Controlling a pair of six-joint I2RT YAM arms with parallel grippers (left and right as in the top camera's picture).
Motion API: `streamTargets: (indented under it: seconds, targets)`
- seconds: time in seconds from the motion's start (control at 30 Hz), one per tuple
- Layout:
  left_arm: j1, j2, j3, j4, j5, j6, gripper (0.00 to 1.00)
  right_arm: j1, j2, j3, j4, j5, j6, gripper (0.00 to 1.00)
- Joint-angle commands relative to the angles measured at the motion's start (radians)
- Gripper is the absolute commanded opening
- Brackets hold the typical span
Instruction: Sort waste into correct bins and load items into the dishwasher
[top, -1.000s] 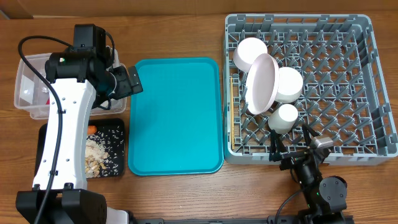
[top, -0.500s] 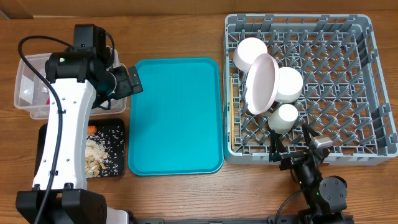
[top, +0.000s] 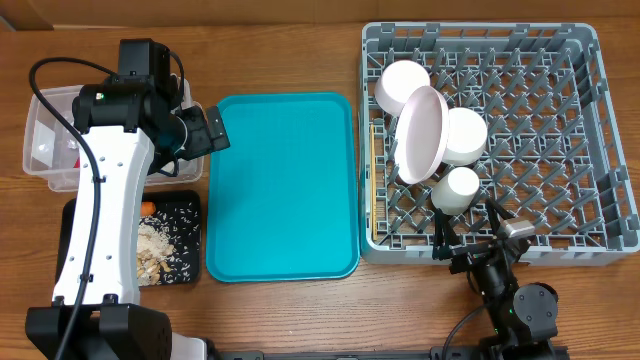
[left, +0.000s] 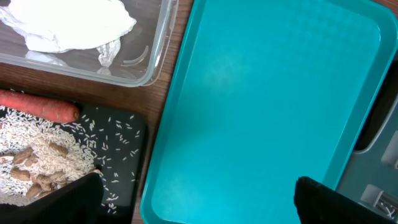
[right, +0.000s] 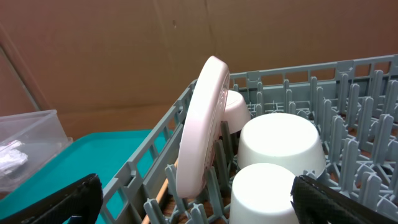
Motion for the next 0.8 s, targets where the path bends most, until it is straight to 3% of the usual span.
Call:
streamTargets:
  seconds: [0.0, 0.5, 0.77]
  targets:
    - [-0.004, 0.005, 0.003, 0.002, -0.006, 0.013, 1.0, -0.003, -0.012, -0.01, 0.006, -0.006, -0.003, 1.0]
    - [-0.007, 0.013, 0.003, 0.002, -0.006, 0.013, 1.0, -0.003, -0.012, -0.01, 0.006, -0.006, -0.003, 1.0]
    - [-0.009, -0.134, 0.003, 0.002, -0.006, 0.013, 1.0, -0.003, -0.012, -0.01, 0.006, -0.006, -0.003, 1.0]
